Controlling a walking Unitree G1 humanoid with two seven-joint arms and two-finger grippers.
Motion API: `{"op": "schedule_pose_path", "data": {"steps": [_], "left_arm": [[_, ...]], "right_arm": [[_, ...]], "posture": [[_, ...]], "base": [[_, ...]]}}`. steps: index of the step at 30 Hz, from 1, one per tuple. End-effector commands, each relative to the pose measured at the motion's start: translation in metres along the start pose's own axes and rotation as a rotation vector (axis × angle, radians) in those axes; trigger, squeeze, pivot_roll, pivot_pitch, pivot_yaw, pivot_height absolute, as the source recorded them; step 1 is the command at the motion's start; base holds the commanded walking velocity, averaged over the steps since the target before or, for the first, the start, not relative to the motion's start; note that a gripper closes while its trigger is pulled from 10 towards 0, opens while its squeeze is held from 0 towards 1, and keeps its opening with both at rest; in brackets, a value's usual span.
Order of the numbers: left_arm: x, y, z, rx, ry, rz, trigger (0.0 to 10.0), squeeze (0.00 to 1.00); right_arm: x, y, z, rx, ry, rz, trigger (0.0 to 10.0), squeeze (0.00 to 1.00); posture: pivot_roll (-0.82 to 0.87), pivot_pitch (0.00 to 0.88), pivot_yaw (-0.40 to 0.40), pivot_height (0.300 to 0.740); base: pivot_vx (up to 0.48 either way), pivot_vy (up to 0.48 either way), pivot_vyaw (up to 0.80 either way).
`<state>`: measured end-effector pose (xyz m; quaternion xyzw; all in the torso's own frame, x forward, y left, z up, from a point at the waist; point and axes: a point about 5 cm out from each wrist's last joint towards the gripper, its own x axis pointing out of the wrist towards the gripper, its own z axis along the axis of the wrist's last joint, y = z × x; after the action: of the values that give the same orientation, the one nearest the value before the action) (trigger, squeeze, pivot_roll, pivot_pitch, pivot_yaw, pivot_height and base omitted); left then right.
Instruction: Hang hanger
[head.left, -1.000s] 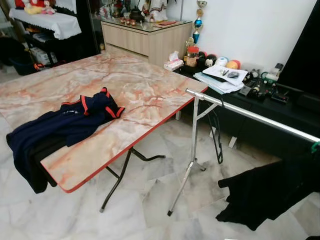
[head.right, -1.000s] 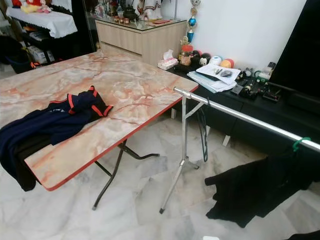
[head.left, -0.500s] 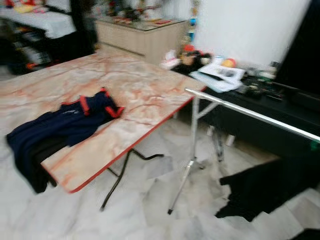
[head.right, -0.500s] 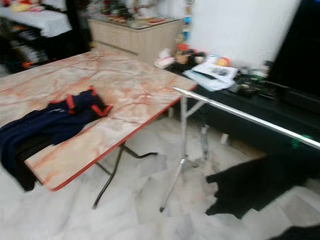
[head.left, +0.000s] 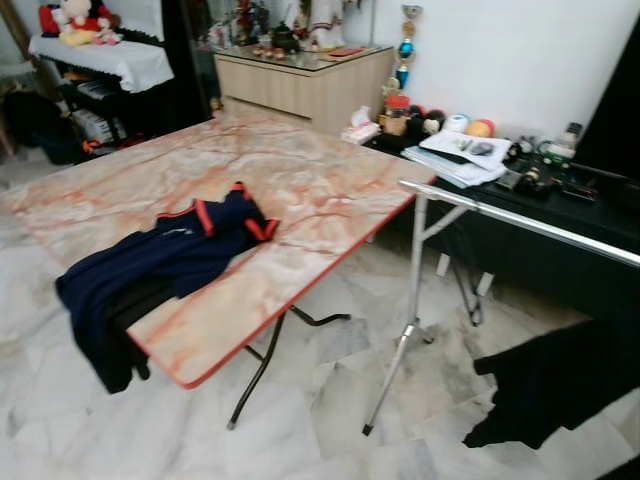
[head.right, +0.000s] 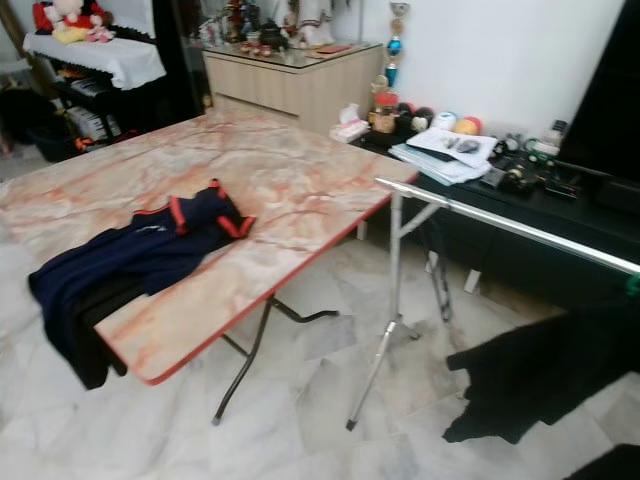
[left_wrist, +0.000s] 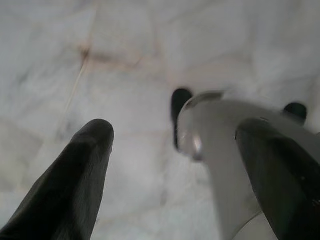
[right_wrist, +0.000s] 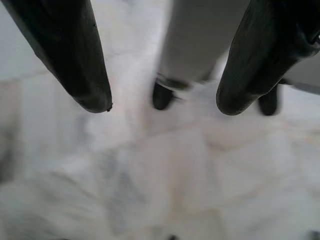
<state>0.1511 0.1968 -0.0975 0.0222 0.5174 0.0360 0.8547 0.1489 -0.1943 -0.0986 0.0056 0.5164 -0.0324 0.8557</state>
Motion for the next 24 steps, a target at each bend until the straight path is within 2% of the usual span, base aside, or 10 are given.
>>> {"op": "schedule_pose_path", "data": {"steps": [1,24], "left_arm": [[-0.0002,0.0014,-0.003,0.019,0.021,0.003,10.0,0.0],[-0.0002,0.0015,-0.0027,0.019,0.022,0.001,10.0,0.0]], "right_arm": [[0.0003,0.0006,0.0022,-0.017,-0.004,0.001,10.0,0.0],[0.001,0.0043,0.0051,-0.029,-0.007,0.009,10.0,0.0]], "posture": [[0.1,0.0,0.001,0.74],[0.1,0.0,0.004,0.74]], "base": [[0.0,0.382,0.0],[0.0,0.382,0.0]]}}
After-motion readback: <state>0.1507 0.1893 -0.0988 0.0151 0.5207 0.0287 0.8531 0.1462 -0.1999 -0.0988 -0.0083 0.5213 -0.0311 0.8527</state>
